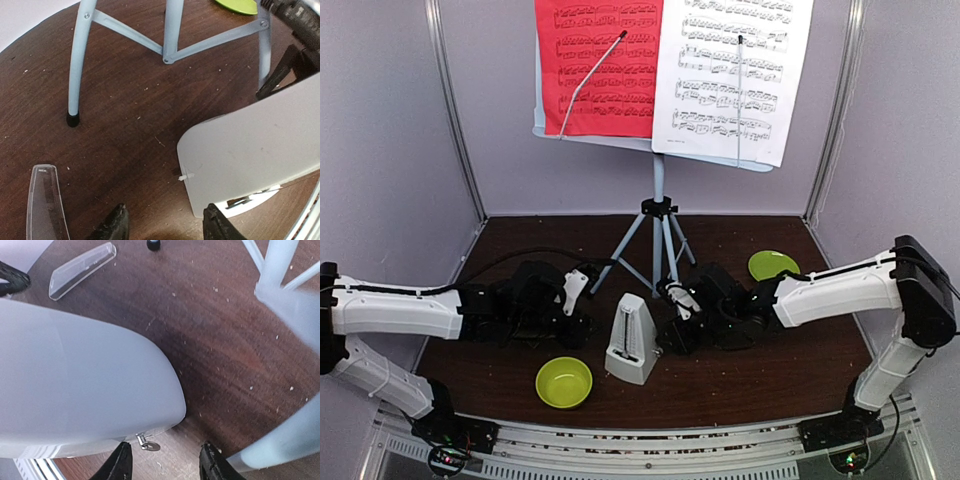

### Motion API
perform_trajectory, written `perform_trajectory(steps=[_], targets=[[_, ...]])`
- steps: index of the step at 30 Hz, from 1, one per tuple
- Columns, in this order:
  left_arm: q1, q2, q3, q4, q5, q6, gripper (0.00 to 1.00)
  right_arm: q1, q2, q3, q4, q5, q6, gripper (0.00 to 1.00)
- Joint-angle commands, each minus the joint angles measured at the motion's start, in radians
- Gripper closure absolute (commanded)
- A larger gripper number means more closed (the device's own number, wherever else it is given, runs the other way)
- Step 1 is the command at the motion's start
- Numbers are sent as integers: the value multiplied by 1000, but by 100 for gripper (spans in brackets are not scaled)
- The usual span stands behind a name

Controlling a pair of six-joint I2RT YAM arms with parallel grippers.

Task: Set up the instrument practice props

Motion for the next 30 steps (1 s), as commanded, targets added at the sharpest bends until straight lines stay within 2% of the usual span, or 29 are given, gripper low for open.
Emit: perform_trajectory(steps=[1,4,9,17,20,25,30], targets=[[30,53,32,-6,-51,-24,49,-4,5,46,4,49,8,54],[36,91,40,-24,-71,-32,50,-4,16,68,2,51,11,54],[36,170,75,-26,-9,15,50,-3,35,106,11,30,21,54],[5,194,73,36,87,16,52,-3,18,126,5,28,20,53],[-5,179,63,64,124,8,52,-3,-33,99,7,30,2,46],[-3,136,21,73,96,-15,52,-3,-138,37,5,30,-27,25],[1,111,22,55,93,-9,52,-3,-219,-47,80,-46,-35,8]])
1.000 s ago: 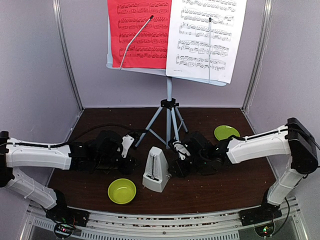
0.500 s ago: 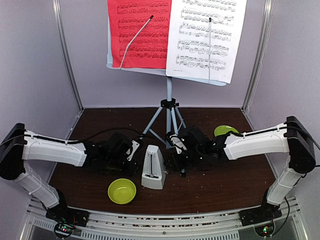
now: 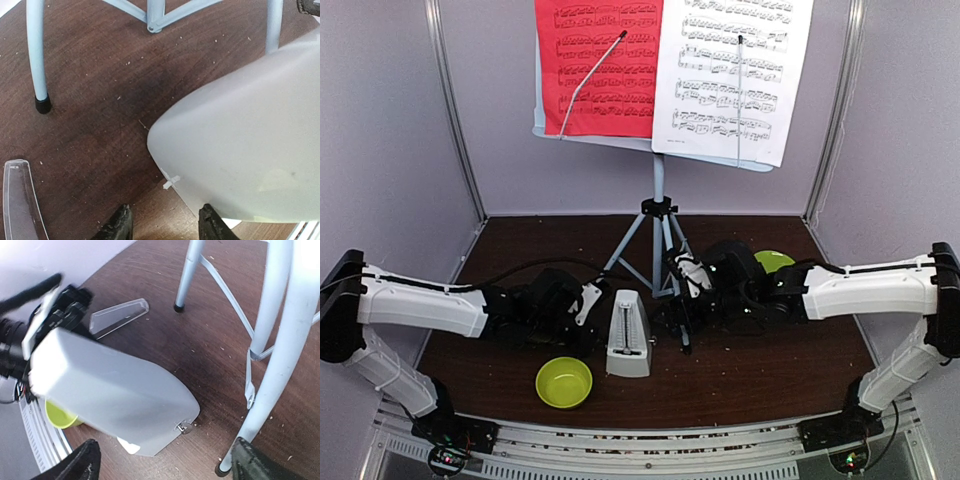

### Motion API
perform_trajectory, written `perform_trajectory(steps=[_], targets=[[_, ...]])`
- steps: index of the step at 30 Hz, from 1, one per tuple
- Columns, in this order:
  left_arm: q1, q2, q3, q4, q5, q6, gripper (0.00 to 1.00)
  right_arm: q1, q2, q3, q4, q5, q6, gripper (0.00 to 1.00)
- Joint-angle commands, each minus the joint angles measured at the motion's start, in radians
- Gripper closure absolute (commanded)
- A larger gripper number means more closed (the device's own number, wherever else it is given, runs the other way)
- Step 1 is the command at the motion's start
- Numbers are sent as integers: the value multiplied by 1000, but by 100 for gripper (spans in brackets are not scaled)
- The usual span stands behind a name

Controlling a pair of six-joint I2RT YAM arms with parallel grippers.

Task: Set up the instrument practice props

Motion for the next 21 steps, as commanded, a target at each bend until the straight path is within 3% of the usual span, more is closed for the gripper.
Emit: perform_trajectory(steps=[1,9,14,21], targets=[[-2,-40,7,44,16,6,51,1,-64,-79,105,-75,-12,4],[3,11,84,30,44,55,50,23,11,5,179,-139,8,1],[3,22,87,44,44,52,50,28,57,54,190,-129,26,4],[3,30,87,45,39,56,50,29,60,19,217,-128,26,17]])
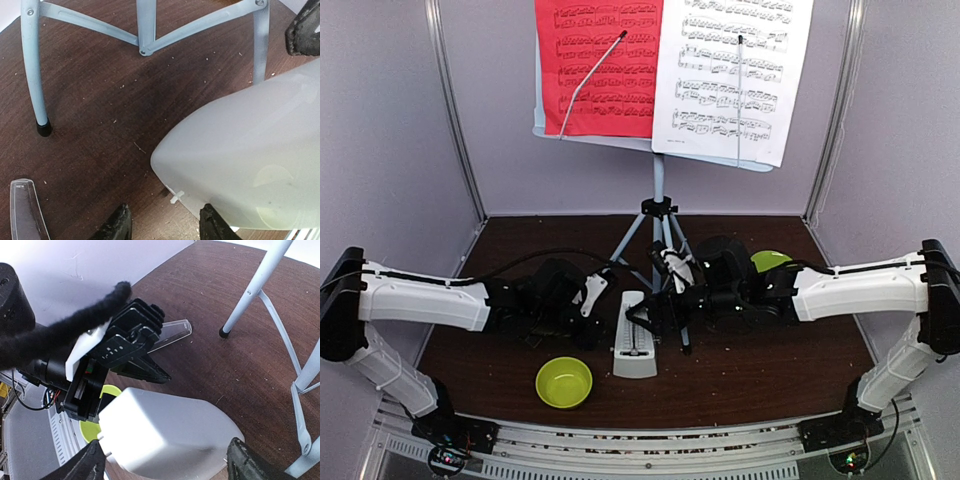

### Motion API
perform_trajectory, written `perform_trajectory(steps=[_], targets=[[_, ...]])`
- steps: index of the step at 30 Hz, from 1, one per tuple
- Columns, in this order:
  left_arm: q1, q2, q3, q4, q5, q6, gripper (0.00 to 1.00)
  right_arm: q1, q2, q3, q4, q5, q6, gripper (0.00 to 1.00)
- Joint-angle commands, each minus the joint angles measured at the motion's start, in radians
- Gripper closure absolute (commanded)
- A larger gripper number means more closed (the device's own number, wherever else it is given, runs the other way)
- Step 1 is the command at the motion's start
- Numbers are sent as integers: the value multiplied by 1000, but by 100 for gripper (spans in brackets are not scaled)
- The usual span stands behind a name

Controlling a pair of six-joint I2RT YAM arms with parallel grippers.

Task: Set up the instrument practice props

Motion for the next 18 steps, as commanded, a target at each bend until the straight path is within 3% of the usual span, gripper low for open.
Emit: perform_trajectory(steps=[1,7,13,18], targets=[[2,14,24,47,18,13,51,6,4,-18,50,-1,-1,19],[1,16,31,50,12,12,51,5,26,-27,59,10,-23,32],[2,17,34,43,8,19,51,5,23,-35,57,4,-42,29],[2,20,36,43,4,25,51,4,23,-46,61,14,-57,34]])
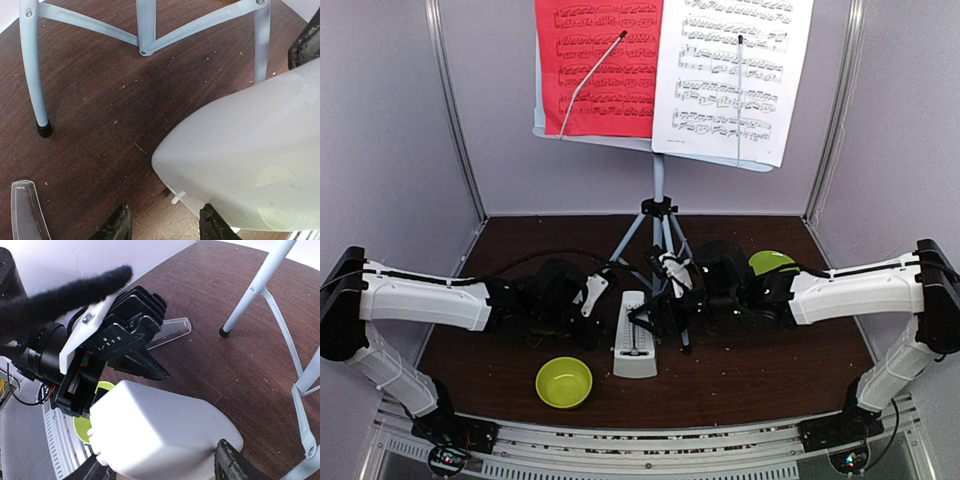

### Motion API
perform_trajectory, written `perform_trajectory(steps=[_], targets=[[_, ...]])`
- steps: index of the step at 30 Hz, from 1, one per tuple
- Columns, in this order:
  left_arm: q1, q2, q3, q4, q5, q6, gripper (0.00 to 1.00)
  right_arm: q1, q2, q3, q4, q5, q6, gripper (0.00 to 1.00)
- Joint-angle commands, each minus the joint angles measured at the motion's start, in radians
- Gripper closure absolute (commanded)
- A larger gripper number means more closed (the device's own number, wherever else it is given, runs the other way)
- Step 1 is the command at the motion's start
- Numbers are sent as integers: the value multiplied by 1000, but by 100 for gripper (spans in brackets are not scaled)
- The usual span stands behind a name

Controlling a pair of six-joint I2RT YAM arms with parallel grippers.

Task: Set up the instrument practice props

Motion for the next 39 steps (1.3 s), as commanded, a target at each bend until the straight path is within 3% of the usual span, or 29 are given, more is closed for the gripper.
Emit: perform_trajectory(steps=[1,10,22,35,39], targets=[[2,14,34,42,6,19,51,2,8,-23,17,14,-27,35],[7,19,42,37,5,23,51,2,11,-18,2,34,-54,49],[9,19,43,32,4,33,51,0,-49,-94,34,27,-54,54],[12,1,41,25,-11,27,49,2,-84,-70,16,47,-49,19],[12,-11,31,34,-21,16,45,7,-88,-48,-10,76,-53,14]])
